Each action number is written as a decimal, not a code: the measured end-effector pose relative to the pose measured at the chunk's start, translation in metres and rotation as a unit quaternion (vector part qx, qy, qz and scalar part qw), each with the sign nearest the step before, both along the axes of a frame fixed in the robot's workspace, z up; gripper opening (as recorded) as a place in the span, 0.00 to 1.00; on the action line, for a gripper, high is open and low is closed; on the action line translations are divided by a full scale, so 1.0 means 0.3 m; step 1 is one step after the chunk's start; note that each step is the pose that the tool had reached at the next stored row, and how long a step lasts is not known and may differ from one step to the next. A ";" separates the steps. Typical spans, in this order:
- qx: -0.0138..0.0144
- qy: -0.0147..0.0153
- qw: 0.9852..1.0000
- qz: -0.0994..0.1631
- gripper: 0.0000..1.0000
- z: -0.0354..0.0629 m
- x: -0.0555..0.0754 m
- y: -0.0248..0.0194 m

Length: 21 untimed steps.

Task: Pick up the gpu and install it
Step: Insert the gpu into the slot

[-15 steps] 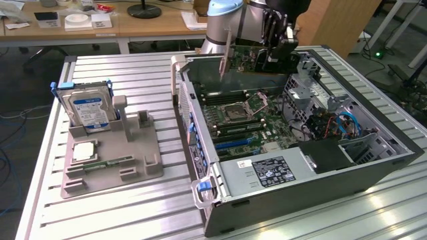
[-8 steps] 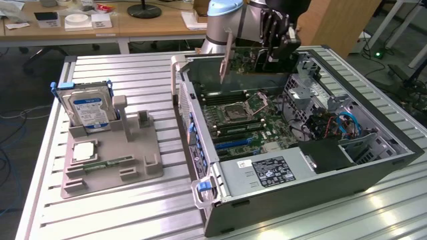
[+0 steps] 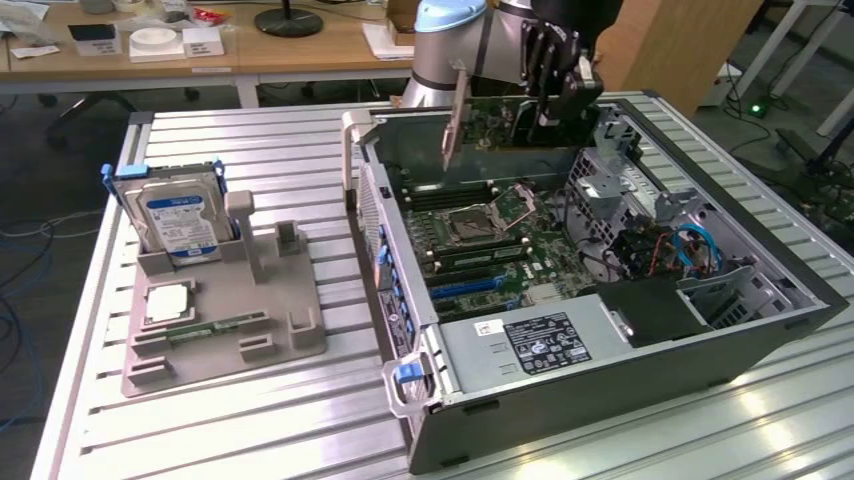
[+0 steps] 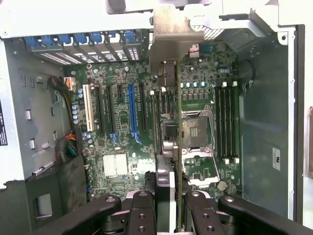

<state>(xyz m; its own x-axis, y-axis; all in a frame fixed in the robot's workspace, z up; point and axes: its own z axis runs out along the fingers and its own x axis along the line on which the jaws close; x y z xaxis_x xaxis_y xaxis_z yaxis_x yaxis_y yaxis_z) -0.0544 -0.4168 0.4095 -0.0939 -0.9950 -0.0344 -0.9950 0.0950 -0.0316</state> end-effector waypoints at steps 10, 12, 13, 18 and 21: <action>0.000 0.000 1.000 0.020 0.28 -0.014 0.000 -0.001; 0.000 0.001 1.000 0.021 0.28 -0.025 0.000 -0.004; 0.000 0.001 1.000 0.022 0.28 -0.031 0.000 -0.009; 0.000 0.004 1.000 0.023 0.28 -0.057 0.000 -0.025; 0.000 0.005 1.000 0.023 0.28 -0.074 0.000 -0.025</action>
<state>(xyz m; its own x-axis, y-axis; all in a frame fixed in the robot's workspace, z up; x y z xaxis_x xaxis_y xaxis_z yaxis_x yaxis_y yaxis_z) -0.0545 -0.4243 0.3875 -0.0485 -0.9982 -0.0345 -0.9986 0.0493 -0.0215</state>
